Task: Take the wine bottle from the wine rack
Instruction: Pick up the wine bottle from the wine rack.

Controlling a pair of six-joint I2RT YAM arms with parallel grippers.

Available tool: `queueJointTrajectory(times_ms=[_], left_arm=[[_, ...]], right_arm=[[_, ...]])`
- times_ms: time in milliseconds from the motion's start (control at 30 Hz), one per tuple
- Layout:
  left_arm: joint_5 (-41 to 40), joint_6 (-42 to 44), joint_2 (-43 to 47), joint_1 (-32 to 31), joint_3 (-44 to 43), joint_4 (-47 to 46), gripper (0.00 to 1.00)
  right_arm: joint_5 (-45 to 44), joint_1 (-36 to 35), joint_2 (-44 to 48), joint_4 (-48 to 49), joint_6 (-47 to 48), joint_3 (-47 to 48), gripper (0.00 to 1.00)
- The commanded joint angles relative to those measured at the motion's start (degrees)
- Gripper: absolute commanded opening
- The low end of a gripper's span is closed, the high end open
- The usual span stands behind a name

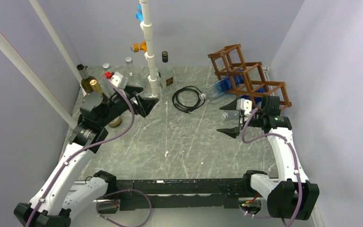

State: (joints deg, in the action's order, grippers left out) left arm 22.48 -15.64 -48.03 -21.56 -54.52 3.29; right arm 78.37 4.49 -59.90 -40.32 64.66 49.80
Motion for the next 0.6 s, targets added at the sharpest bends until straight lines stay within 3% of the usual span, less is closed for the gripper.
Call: queueJointTrajectory(times_ms=[0, 67, 300, 567], left_arm=[[-2.70, 5.42, -1.29, -1.46, 1.06, 1.51, 1.00], [-3.47, 7.33, -1.08, -1.47, 3.36, 0.63, 0.99], [-3.45, 9.90, 1.38, -1.82, 11.20, -5.55, 1.00], [-3.53, 9.31, 1.00, -1.82, 10.12, -0.58, 1.00]], right_arm=[[0.27, 2.27, 1.19, -1.77, -3.54, 3.30, 1.00], [-2.36, 2.43, 1.11, -1.64, -8.74, 4.95, 1.00], [-8.82, 2.89, 1.91, -3.29, -8.55, 6.38, 1.00], [-12.83, 3.07, -0.54, -7.91, -12.87, 12.79, 1.00]])
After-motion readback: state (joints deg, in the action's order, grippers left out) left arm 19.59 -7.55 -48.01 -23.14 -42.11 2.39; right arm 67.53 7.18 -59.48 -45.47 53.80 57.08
